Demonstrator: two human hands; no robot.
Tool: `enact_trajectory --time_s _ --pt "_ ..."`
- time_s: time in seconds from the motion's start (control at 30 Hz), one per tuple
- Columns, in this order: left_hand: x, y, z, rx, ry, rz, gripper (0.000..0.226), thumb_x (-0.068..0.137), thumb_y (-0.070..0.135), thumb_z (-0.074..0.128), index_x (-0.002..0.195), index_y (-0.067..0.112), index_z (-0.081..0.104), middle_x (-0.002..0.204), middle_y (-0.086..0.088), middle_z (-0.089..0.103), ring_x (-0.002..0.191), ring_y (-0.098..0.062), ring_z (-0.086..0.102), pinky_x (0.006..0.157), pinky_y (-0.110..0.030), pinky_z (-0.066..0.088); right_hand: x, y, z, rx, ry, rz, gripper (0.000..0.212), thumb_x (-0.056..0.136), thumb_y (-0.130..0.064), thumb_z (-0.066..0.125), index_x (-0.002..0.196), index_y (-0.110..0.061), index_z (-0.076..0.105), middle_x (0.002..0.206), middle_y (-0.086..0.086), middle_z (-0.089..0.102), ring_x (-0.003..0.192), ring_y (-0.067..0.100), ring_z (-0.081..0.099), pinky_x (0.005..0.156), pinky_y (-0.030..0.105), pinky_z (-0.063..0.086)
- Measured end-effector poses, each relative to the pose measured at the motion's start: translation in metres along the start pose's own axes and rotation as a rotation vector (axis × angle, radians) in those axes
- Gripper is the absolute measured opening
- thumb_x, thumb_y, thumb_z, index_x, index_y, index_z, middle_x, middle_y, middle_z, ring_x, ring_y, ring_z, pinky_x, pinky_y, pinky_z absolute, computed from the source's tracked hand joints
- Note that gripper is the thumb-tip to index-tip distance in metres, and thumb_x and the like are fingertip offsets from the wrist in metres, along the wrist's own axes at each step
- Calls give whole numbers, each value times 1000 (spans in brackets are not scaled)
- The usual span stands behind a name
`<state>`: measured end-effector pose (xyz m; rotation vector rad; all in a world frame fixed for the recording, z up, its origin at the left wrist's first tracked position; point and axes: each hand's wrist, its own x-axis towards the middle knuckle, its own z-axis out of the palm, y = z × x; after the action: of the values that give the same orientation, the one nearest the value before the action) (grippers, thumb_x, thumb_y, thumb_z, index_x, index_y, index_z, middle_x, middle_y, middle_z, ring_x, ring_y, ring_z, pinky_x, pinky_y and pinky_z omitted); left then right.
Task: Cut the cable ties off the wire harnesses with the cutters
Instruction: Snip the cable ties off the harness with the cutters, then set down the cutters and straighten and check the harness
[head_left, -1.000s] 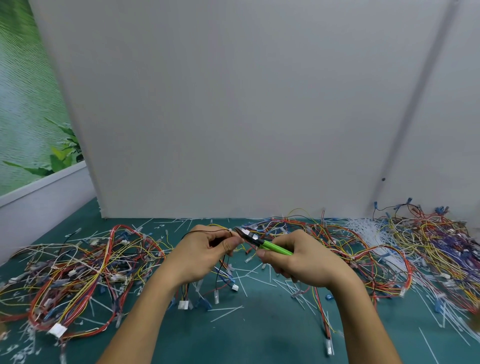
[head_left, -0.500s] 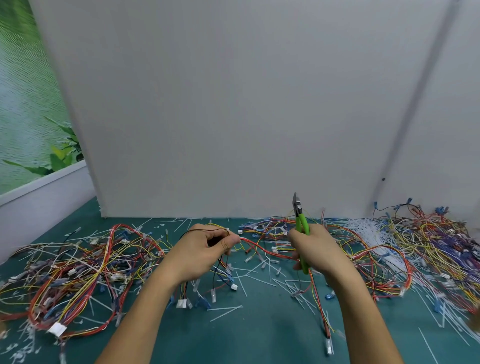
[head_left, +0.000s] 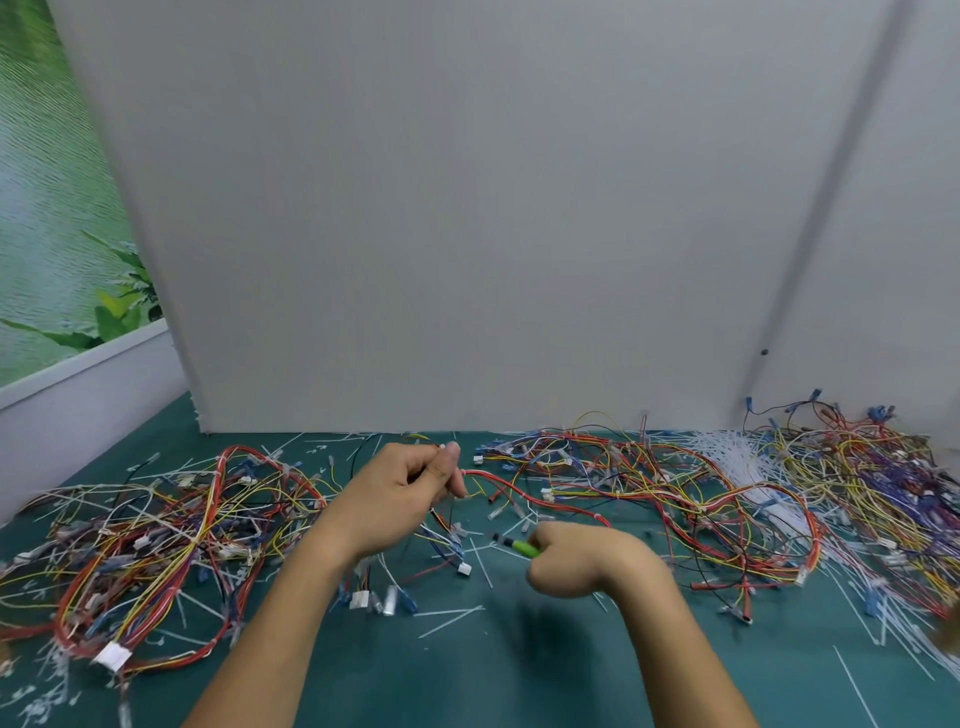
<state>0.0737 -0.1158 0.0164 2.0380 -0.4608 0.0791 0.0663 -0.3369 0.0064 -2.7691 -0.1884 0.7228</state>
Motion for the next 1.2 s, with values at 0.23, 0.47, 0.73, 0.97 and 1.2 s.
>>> enact_trajectory --time_s 0.23,0.47,0.73,0.97,1.2 --pt "0 5 -1 23 94 27 60 96 59 40 53 17 38 49 5 31 51 -19 29 51 -26 29 14 -31 32 -78 -122 -2 49 89 -37 61 130 -14 47 113 7 62 93 27 60 65 31 45" --pt "-6 16 3 18 68 51 48 88 34 38 54 1 35 49 -4 33 51 -20 32 54 -35 30 12 -44 46 -172 -117 -20 81 78 -59 79 138 -13 46 134 8 60 115 33 62 80 37 47" --pt "-3 13 -6 85 199 11 39 81 32 38 55 11 57 56 -12 57 54 -13 49 56 -30 38 3 -36 31 -209 -134 -24 44 71 -55 81 79 -15 65 79 1 68 63 20 62 60 27 47" --pt "-2 7 -22 306 315 35 48 82 35 37 57 1 59 58 -16 61 49 -12 48 47 -23 36 0 -40 32 -266 -149 -128 62 74 -45 86 130 -26 64 126 -2 68 109 27 66 83 34 51" --pt "0 5 -21 447 381 174 44 92 35 34 63 6 53 70 -3 54 86 -19 49 75 -31 39 13 -57 58 -320 -178 -130 60 79 -37 86 130 -15 63 129 8 65 114 34 65 91 42 57"
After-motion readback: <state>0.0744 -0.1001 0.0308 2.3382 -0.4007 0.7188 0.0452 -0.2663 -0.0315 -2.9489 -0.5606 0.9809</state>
